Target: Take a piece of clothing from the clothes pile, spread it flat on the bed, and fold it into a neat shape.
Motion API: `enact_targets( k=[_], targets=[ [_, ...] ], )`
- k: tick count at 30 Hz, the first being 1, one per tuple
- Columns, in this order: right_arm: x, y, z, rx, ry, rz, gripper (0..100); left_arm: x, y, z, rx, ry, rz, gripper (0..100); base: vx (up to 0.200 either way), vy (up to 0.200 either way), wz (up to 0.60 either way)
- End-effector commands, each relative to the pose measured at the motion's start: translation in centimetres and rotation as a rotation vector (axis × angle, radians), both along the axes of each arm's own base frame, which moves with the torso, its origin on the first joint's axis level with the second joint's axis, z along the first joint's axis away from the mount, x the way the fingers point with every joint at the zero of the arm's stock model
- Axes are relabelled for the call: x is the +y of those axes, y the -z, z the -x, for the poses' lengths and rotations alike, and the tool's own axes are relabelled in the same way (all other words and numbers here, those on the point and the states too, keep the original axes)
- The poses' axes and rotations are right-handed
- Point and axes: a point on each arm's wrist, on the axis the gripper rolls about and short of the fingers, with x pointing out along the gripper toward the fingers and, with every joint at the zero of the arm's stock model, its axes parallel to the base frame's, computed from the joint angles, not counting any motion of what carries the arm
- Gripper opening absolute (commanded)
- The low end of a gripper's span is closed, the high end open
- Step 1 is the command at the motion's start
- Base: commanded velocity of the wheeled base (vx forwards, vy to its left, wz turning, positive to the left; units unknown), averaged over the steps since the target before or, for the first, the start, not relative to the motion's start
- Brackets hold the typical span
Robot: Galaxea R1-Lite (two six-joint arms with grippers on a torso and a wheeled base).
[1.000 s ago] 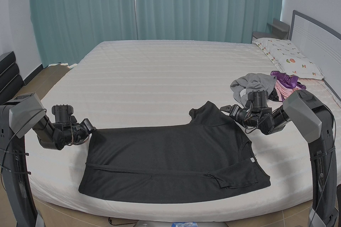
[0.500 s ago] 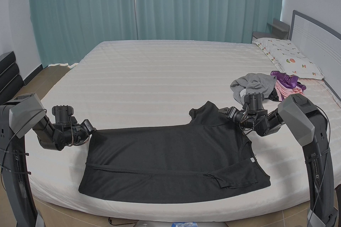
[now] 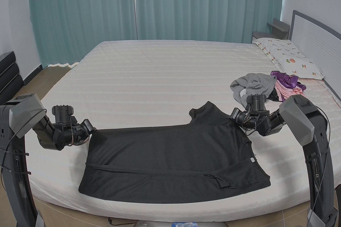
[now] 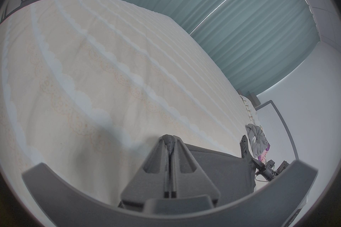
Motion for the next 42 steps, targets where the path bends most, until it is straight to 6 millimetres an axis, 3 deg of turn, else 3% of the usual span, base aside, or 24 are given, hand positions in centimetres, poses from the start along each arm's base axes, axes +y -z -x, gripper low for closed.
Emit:
enact_targets(
  k=[1, 13, 21, 31, 37, 42],
  targets=[
    [-0.2, -0.6, 0.0, -0.009, 0.002, -0.002, 0, 0.0, -0.1, 0.0, -0.003, -0.002, 0.001, 0, 0.0, 0.0, 0.0],
    [-1.1, -3.0, 0.0, -0.057, 0.028, -0.02, 0, 0.1, -1.3, 0.3, -0.069, -0.007, -0.004, 0, 0.0, 0.0, 0.0],
    [-1.8, -4.1, 1.1, -0.133, 0.042, -0.03, 0, 0.1, -1.8, 0.6, -0.083, -0.008, -0.005, 0, 0.0, 0.0, 0.0],
    [-2.0, -4.4, 1.2, -0.151, 0.068, -0.034, 0, 0.2, -2.4, 0.8, -0.093, -0.016, 0.001, 0, 0.0, 0.0, 0.0],
    [-2.1, -4.2, 2.1, -0.123, 0.064, -0.022, 0, 0.2, -2.6, 1.0, -0.1, -0.023, 0.011, 0, 0.0, 0.0, 0.0],
    [-2.7, -5.3, 3.4, -0.106, 0.056, -0.029, 0, 0.0, -3.0, 2.1, -0.087, -0.016, 0.009, 0, 0.0, 0.0, 0.0]
  ],
)
